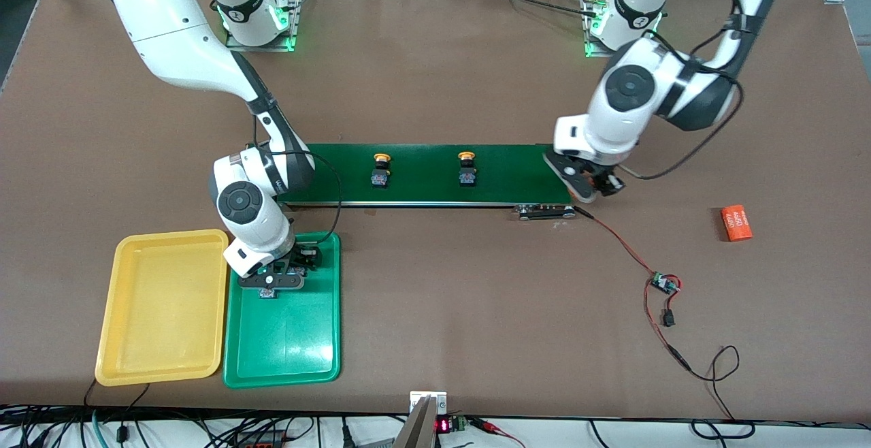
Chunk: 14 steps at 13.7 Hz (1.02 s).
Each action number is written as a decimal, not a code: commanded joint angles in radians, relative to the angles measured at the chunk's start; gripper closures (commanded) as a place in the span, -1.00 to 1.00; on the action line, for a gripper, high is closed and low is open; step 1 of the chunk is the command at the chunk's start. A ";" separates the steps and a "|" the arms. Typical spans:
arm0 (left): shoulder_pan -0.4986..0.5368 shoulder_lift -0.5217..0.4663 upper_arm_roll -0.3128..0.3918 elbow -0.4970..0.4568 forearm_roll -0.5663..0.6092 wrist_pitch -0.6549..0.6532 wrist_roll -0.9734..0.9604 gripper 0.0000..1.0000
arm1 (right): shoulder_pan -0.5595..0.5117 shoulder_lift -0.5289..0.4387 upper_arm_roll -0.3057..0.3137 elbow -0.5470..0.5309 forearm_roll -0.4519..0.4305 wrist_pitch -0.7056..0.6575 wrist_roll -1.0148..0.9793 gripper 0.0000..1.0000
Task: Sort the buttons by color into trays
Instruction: 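Place the orange cylinder on the belt while the right gripper returns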
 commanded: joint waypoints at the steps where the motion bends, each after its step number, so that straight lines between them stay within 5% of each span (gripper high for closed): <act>1: -0.031 0.040 -0.009 0.035 0.024 -0.007 0.125 0.99 | -0.004 -0.036 0.004 0.007 -0.001 -0.065 -0.003 -0.66; 7: -0.151 0.111 -0.007 0.040 0.213 -0.013 0.174 0.97 | 0.010 -0.148 0.047 0.002 0.093 -0.297 0.055 -0.74; 8: -0.151 0.117 -0.007 0.040 0.214 -0.013 0.176 0.97 | 0.015 -0.166 0.054 0.002 0.094 -0.349 0.077 -0.97; 10: -0.155 0.132 -0.007 0.038 0.214 -0.012 0.179 0.83 | 0.027 -0.201 0.079 -0.006 0.094 -0.400 0.130 -1.00; 12: -0.162 0.146 -0.007 0.041 0.214 -0.009 0.176 0.23 | 0.051 -0.232 0.086 -0.025 0.094 -0.438 0.199 -1.00; 13: -0.168 0.146 -0.007 0.040 0.213 -0.009 0.171 -0.29 | 0.061 -0.247 0.087 -0.048 0.094 -0.437 0.204 -1.00; 14: -0.169 0.146 -0.007 0.040 0.214 -0.009 0.173 -0.48 | 0.071 -0.258 0.087 -0.068 0.094 -0.437 0.206 -1.00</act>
